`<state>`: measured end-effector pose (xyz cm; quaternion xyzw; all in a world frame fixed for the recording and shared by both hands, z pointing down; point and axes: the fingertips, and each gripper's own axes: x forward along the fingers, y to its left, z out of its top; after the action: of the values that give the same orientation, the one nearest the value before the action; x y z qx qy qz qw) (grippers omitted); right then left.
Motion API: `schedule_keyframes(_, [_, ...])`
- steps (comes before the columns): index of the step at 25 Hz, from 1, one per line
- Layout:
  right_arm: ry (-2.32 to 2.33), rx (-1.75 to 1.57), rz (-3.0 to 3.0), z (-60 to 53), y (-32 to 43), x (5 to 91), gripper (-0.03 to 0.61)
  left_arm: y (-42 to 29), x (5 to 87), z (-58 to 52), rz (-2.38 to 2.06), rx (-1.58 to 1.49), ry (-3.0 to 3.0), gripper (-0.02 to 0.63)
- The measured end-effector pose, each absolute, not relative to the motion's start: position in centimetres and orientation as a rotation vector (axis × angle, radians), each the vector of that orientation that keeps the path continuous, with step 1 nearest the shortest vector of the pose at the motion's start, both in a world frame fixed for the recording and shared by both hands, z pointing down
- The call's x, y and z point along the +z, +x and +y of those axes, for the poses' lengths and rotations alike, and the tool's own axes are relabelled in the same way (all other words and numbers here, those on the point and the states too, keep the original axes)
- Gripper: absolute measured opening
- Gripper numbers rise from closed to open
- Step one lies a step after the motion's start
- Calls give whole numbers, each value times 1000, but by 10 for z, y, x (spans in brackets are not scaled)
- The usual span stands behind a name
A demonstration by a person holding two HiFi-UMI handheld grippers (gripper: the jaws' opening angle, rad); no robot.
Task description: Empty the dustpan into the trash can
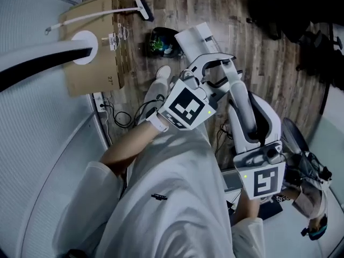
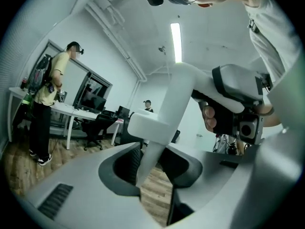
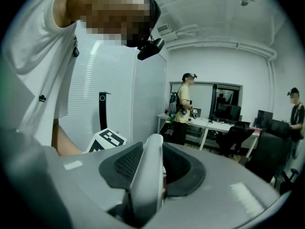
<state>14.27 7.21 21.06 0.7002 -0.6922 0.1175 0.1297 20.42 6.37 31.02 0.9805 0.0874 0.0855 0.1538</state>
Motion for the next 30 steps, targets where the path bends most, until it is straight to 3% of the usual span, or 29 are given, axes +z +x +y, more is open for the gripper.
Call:
schedule_keyframes(12, [2192,515,-1716,152,195,292,140,246,347,139,596,345,2790,123])
schedule_keyframes(30, [2317,526,-1468,170,289,415,141,332,527,191,812,713,2709,120])
